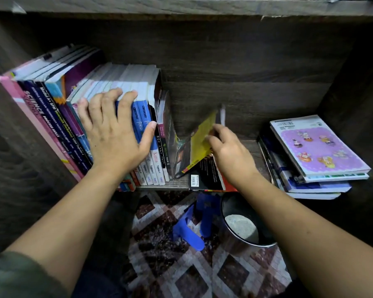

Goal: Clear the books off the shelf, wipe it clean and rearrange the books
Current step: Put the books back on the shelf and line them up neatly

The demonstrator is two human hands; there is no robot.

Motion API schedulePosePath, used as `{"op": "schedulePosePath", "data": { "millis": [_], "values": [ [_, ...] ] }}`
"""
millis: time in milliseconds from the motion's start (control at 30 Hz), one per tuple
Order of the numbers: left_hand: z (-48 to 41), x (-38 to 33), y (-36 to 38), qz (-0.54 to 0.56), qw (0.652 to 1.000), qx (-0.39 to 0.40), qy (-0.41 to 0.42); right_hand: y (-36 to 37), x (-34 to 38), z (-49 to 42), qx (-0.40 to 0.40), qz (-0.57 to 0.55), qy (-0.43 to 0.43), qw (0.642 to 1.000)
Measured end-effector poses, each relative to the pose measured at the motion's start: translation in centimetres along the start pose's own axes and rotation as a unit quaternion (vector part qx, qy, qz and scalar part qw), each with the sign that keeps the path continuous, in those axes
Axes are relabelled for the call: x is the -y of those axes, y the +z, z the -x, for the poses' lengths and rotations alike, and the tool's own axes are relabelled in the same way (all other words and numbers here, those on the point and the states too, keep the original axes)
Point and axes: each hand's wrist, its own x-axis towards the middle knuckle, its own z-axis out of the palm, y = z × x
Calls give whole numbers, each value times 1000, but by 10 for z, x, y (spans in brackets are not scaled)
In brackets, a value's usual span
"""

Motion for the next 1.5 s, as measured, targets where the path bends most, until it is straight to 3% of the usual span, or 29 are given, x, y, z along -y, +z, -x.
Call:
{"op": "schedulePosePath", "data": {
  "millis": [67, 133, 300, 433, 600, 700, 833, 933, 1100, 1233, 1333, 1433, 1500],
  "values": [
    [0, 1, -1, 1, 1000, -2, 4, 4, 11, -3, -44, -7, -94, 995],
    [1, 1, -2, 1, 1000, -7, 10, 9, 18, -3, -28, -13, -164, 986],
    [1, 4, -3, 5, 1000, -14, 18, 11, 46, -9, 9, -118, -144, 982],
    [2, 5, -3, 2, 1000, -11, 23, 15, 56, -10, 108, -185, -93, 972],
    [1, 7, -3, -1, 1000, -11, 28, 20, 43, -9, 182, -119, -68, 974],
    [1, 7, -2, -6, 999, -13, 30, 32, 22, -7, 205, 18, -91, 974],
    [1, 6, -2, -11, 999, -15, 30, 45, -14, 10, 291, 178, -35, 939],
    [1, 6, -2, -12, 999, -15, 27, 48, -42, 25, 301, 238, 10, 924],
    [0, 4, -2, -12, 1000, -15, 23, 36, -73, 40, 327, 222, 133, 909],
    [0, 3, -1, -13, 1000, -19, 19, 28, -79, 36, 338, 191, 131, 912],
    [0, 1, 0, -12, 1000, -20, 11, 15, -70, 25, 277, 205, 110, 932],
    [0, 1, 1, -9, 1000, -22, 4, 4, -55, 15, 103, 215, 83, 968],
    [0, 0, 1, -6, 1000, -22, 2, 5, -40, 11, 2, 121, 53, 991]
  ]
}}
